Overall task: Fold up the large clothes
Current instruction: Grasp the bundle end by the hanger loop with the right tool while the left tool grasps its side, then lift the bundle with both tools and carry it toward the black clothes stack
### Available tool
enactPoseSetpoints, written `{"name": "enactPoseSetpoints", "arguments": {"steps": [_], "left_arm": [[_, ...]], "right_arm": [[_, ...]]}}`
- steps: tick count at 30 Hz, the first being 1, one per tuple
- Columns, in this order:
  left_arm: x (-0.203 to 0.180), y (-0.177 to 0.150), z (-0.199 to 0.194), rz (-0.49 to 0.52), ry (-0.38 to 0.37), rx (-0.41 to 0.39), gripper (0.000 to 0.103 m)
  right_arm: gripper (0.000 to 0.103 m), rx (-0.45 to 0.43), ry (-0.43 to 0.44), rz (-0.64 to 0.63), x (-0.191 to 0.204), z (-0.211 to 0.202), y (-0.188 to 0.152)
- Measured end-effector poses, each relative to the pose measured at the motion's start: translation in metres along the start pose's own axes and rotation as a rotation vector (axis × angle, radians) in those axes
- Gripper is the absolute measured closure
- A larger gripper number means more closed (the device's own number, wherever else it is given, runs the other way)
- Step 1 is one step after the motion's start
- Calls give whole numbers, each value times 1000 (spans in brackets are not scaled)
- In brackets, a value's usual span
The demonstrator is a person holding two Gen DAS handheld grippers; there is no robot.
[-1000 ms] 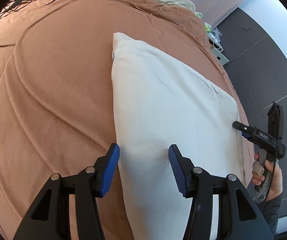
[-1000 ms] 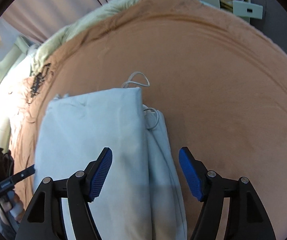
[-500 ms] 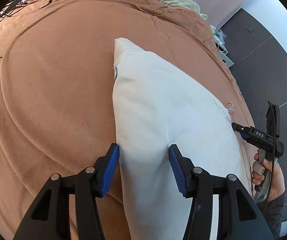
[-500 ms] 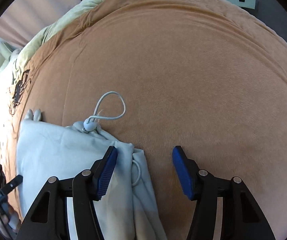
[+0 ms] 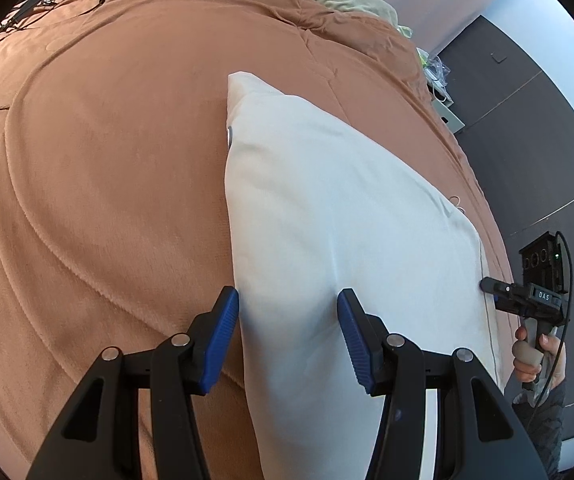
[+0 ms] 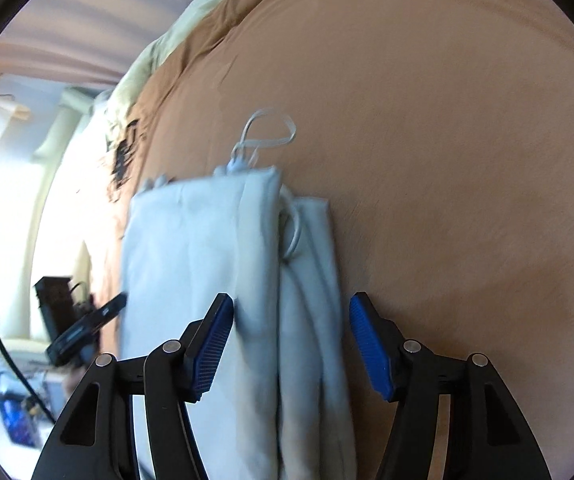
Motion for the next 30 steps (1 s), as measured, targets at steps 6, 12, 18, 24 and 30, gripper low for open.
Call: {"name": "enactPoseSetpoints", "arguments": {"steps": [6, 12, 18, 24, 30], "left_arm": [[4, 7, 10, -19, -18, 8, 51], [9, 16, 22, -70, -41, 7, 51], [-5, 16, 10, -21, -4, -31, 66], [-20, 17, -17, 1, -27, -87, 81], [-40, 15, -58, 27, -54, -165, 84]], "right_arm": [[41, 13, 105, 65, -5, 20, 12], [50, -4, 116, 64, 6, 34, 24], [79, -47, 82, 3, 17, 17, 16], [85, -118, 82, -63, 50, -8, 9], [87, -179, 82, -141, 91, -41, -14]]}}
Point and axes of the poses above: each gripper's, at about its wrist camera, not at the fingertips, and z roughly the way its jaws point, x to its left, y to its top, the point moved 3 cm from there along z, roughly the way its jaws point, and after that the axes turned 6 degrees about z, right-handed, at the moved point
